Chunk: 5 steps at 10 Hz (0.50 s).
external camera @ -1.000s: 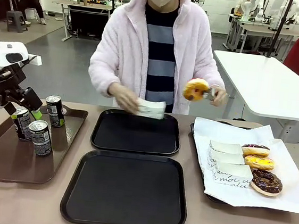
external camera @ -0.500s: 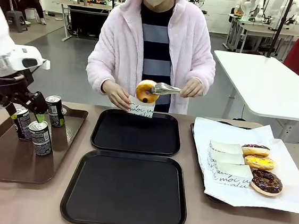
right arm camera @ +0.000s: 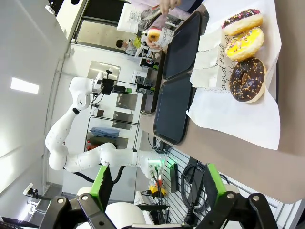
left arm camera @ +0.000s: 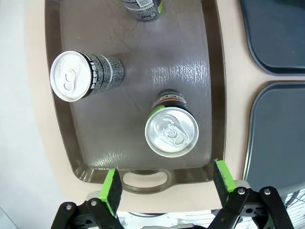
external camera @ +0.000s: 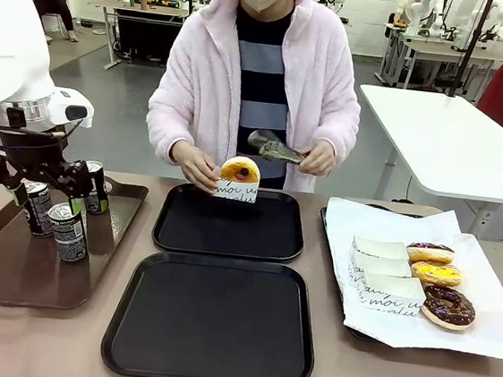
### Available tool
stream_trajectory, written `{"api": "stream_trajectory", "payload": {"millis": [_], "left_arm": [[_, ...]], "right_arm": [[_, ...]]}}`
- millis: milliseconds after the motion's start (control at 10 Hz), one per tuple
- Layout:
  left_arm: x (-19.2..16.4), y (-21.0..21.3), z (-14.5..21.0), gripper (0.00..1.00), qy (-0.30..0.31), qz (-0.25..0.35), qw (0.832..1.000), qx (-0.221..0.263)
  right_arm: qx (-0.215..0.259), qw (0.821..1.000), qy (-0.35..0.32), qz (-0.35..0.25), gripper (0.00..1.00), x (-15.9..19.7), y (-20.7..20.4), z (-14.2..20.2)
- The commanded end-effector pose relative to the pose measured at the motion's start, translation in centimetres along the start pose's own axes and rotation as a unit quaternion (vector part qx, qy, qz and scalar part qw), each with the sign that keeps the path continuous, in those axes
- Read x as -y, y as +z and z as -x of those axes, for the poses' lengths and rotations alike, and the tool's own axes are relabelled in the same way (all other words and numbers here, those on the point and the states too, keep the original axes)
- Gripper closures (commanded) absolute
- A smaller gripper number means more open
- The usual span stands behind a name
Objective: Set up donuts and drinks on trays.
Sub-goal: Pick up one Pepsi coke and place it on the Flat Tray.
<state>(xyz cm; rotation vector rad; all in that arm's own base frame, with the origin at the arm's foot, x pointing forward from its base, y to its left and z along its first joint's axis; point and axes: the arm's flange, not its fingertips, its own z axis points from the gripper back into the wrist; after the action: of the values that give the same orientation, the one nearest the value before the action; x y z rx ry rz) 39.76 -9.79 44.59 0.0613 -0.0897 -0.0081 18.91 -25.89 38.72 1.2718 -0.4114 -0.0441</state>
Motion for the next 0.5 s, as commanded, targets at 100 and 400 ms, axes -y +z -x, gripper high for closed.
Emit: {"api": "stream_trajectory", "payload": {"millis": [100, 400], "left_arm": [[-0.3, -1.6, -1.4, 0.00, 0.038, 0.014, 0.999, 0.008], [0.0, -3.3, -2.5, 0.00, 0.039, 0.030, 0.999, -0.002]], "right_arm": [[0.000, 1.000, 0.006, -0.006, 0.00, 0.1, 0.1, 0.1], [0.000, 1.000, 0.006, -0.006, 0.00, 0.1, 0.1, 0.1]]}}
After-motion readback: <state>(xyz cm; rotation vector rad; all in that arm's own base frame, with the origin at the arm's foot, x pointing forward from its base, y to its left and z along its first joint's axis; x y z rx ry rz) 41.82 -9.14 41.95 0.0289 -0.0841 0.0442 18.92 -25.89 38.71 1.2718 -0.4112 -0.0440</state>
